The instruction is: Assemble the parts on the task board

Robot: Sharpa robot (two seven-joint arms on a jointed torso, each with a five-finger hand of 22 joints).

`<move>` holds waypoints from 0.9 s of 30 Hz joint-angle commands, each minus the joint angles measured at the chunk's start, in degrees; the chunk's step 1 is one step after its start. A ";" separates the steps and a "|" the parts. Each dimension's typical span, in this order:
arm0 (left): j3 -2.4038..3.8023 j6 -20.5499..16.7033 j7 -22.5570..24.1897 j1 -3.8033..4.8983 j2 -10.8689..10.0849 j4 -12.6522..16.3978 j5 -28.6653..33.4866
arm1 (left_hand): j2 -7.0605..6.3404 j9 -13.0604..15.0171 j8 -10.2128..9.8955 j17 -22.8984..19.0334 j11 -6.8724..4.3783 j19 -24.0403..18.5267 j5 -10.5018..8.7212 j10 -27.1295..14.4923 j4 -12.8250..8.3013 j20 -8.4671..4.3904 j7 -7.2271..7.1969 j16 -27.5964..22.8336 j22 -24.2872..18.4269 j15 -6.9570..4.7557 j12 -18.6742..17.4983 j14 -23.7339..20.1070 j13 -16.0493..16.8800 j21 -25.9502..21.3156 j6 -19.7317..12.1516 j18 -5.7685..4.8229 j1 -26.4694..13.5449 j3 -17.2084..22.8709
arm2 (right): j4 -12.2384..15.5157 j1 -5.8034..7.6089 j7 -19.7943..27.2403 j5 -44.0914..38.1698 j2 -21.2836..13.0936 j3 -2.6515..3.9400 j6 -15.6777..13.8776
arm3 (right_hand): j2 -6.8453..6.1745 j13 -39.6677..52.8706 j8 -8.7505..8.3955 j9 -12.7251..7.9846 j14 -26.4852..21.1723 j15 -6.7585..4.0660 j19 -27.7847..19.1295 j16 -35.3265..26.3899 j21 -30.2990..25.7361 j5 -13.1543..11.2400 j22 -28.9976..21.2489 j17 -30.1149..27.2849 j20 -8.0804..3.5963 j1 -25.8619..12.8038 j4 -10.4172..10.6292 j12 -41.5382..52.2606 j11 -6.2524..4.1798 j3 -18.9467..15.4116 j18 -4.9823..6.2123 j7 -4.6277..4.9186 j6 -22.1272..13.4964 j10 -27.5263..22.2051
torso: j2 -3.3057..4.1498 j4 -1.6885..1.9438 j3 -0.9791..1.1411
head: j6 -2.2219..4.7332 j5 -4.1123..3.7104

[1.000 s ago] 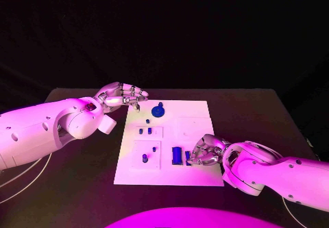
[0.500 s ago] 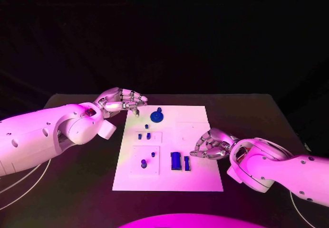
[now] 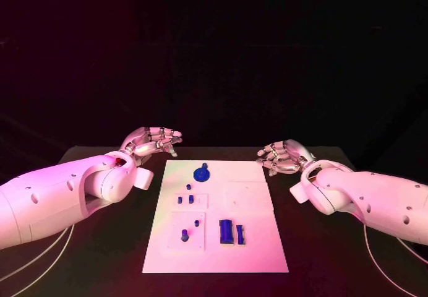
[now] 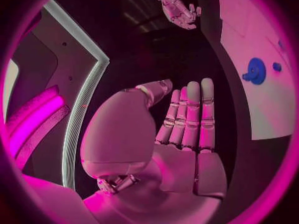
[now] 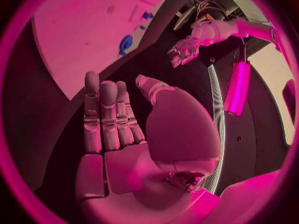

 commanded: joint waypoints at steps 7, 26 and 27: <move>-0.02 -6.47 8.60 -1.23 3.09 -5.74 8.79 | -1.20 -1.57 0.60 -8.81 1.01 -6.83 -0.07 0.94 3.58 4.01 1.01 -23.63 -13.61 3.30 -6.14 -6.07 -5.24 -21.18 -3.06 0.37 -1.81 -0.60 | -12.25 0.19 16.48 22.59 4.83 0.61 4.98 | -0.77 -25.53 -1.80 -4.88 -8.21 3.54 -5.87 -23.94 -14.24 -1.17 -17.60 -11.32 3.77 0.16 -1.75 -14.68 2.81 4.96 0.67 1.93 0.26 0.41 | -1.51 0.19 0.36 | 2.54 0.25; 1.02 -16.53 7.46 -4.34 4.77 0.26 7.11 | 11.34 -19.66 -20.74 -21.81 -8.38 -47.66 -8.43 -50.59 -3.89 -10.04 -11.87 -62.71 -39.27 -4.47 -27.74 -51.19 -9.62 -47.81 -46.42 -9.71 -78.32 -36.05 | -3.20 -3.61 16.41 26.14 3.65 4.22 -4.65 | 12.68 -50.90 -14.10 -33.49 -67.37 -1.04 -64.42 -49.11 -17.81 -9.98 -61.24 -42.29 -7.10 -73.47 -9.19 -26.35 -5.13 -27.66 -9.77 -9.55 -48.75 -58.61 | -3.83 1.28 1.98 | 5.58 -0.88; 1.18 -18.17 7.61 -4.75 4.81 1.44 7.12 | 11.34 -19.66 -20.74 -21.81 -8.38 -47.66 -8.43 -50.59 -3.89 -10.04 -11.87 -62.71 -39.27 -4.47 -27.74 -51.19 -9.62 -47.81 -46.42 -9.71 -78.32 -36.05 | -1.56 -4.15 16.84 27.06 3.30 4.73 -5.80 | 12.68 -50.90 -14.10 -33.49 -67.37 -1.04 -64.42 -49.11 -17.81 -9.98 -61.24 -42.29 -7.10 -73.47 -9.19 -26.35 -5.13 -27.66 -9.77 -9.55 -48.75 -58.61 | -3.83 1.28 1.98 | 5.58 -0.88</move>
